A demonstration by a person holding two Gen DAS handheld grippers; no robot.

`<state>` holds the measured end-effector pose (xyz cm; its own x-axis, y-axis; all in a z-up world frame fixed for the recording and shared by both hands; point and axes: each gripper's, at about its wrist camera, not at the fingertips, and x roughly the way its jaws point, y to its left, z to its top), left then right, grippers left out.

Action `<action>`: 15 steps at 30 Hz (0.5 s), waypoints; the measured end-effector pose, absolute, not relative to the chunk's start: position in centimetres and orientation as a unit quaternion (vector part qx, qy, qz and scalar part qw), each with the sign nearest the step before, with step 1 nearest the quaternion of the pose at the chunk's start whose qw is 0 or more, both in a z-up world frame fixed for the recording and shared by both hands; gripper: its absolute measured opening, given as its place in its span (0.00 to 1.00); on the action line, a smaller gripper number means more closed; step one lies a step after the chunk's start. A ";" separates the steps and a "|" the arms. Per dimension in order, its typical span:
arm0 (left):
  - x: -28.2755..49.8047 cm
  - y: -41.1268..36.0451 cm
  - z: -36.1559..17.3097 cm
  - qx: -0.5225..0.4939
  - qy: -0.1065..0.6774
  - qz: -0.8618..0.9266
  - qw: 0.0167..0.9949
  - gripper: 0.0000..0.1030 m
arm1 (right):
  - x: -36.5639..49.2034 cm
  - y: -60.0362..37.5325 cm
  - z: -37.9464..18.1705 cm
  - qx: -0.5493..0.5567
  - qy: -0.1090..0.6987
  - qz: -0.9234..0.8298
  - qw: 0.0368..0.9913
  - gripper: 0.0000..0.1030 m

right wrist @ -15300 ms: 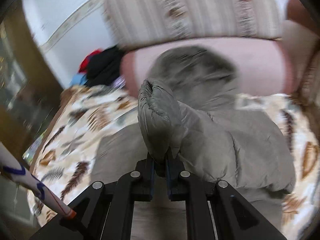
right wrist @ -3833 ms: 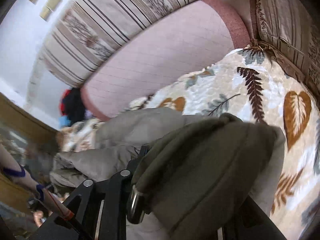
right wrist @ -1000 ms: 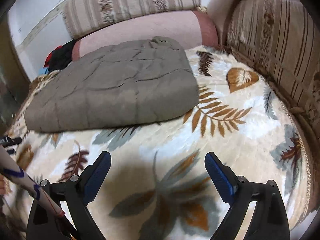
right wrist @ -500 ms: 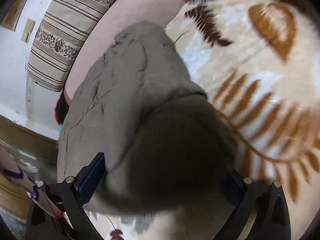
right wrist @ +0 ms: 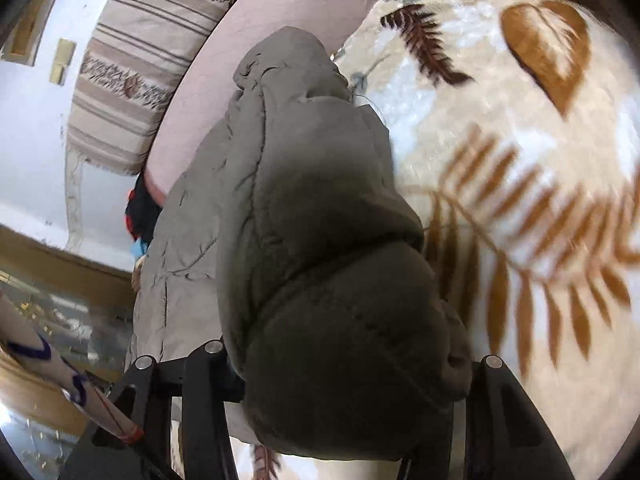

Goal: Fold large clothes

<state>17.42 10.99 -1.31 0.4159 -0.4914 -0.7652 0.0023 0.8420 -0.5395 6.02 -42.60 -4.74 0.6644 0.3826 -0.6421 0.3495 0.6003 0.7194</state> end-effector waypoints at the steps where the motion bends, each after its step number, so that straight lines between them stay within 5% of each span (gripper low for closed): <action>1: 17.6 11.3 -2.0 -0.235 0.528 -0.143 0.803 0.72 | 5.3 -42.4 -5.3 0.445 0.412 0.009 0.795 0.59; 4: 17.2 12.5 -2.1 -0.260 0.532 -0.137 0.794 0.74 | 4.7 -42.8 -6.5 0.456 0.416 -0.014 0.787 0.83; 15: 12.0 12.0 6.6 -0.069 0.458 -0.079 0.883 0.76 | 0.4 -42.3 3.3 0.271 0.375 -0.159 0.872 0.85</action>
<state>12.04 12.03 6.59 0.5678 -0.2038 -0.7975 0.0765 0.9777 -0.1953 0.41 -42.35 3.29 0.6681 -0.0750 -0.7403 0.4813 0.8023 0.3531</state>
